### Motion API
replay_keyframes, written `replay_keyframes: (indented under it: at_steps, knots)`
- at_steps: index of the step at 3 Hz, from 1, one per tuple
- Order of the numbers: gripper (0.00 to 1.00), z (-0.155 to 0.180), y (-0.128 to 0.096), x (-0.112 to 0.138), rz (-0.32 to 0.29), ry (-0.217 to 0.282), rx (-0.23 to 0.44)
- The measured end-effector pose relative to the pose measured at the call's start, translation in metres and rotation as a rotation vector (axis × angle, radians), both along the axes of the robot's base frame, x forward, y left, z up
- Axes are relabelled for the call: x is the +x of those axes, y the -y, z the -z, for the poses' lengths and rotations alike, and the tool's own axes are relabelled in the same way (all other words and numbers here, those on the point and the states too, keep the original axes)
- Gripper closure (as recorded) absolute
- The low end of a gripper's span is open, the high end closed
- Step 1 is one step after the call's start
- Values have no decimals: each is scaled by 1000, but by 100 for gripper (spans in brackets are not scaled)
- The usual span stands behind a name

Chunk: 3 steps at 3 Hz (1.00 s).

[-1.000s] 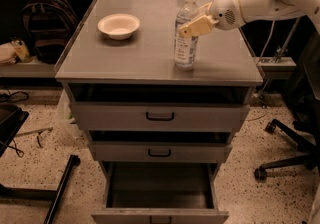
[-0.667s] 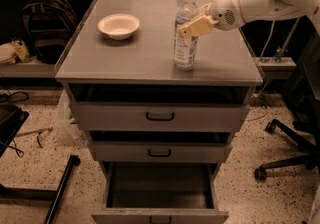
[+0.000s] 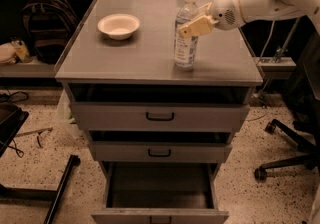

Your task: Pick blue plastic bottle from bottom drawer and place on counter

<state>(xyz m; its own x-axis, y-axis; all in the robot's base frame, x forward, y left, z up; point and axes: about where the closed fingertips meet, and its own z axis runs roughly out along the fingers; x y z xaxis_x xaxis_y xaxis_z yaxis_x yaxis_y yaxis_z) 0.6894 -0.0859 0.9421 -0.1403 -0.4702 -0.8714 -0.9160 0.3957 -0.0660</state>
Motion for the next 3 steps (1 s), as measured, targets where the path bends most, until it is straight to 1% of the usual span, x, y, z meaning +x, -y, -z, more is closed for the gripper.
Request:
replay_keyframes:
  at_steps: [2, 3]
  knots:
    - [11, 0, 0, 0, 0, 0, 0]
    - [0, 0, 0, 0, 0, 0, 0]
